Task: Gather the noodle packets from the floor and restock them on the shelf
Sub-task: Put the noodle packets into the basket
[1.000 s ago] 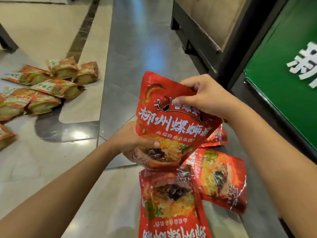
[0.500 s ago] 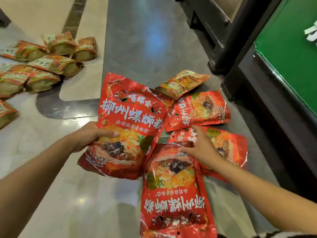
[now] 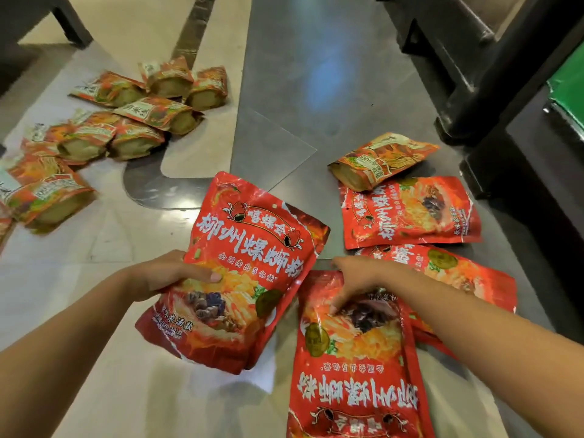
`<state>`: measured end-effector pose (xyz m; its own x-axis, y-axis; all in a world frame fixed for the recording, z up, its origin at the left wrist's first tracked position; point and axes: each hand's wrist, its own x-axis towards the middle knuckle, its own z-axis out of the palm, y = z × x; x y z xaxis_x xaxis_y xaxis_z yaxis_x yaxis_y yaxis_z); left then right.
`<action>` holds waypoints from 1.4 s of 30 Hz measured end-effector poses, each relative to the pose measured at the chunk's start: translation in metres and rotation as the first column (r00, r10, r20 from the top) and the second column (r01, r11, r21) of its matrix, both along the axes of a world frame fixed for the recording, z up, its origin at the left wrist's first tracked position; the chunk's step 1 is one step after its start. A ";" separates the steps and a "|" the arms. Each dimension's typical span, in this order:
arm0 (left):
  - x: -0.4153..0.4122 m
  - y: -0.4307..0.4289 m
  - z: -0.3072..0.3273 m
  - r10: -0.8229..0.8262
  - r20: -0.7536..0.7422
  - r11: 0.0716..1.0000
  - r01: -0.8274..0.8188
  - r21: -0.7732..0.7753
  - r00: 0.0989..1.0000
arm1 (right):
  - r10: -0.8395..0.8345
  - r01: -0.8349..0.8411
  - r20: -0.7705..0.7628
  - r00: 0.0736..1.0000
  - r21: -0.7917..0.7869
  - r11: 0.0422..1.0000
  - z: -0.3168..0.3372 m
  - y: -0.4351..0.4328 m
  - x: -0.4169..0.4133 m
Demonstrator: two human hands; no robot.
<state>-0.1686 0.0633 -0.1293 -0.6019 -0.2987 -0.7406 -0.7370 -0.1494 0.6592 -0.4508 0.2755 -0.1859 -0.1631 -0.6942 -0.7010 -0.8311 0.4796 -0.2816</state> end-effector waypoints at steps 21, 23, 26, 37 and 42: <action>0.015 -0.015 0.008 0.167 -0.074 0.986 -0.166 0.016 0.983 | -0.342 0.299 0.392 0.854 0.167 0.939 0.014 0.014 -0.028; 0.015 -0.018 0.007 0.195 -0.101 0.981 -0.195 0.018 0.976 | -0.461 0.444 0.491 0.739 0.159 0.882 0.029 0.021 -0.042; 0.012 -0.023 0.004 0.269 -0.145 0.963 -0.265 0.045 0.952 | -0.594 0.690 0.658 0.463 0.154 0.708 0.042 0.037 -0.068; -0.033 -0.030 -0.005 0.436 -0.138 0.895 -0.413 0.166 0.889 | -0.388 0.921 0.840 -0.380 0.381 -0.077 0.010 0.069 -0.093; -0.050 -0.033 0.076 0.448 -0.035 0.888 -0.440 0.135 0.893 | -0.302 0.815 0.771 -0.561 0.450 -0.365 0.084 0.077 -0.075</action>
<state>-0.2189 0.0305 -0.0528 -0.4737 -0.4570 -0.7529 -0.5326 -0.5321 0.6581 -0.5261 0.3529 -0.1016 -0.5767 -0.3147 -0.7539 0.8158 -0.1722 -0.5522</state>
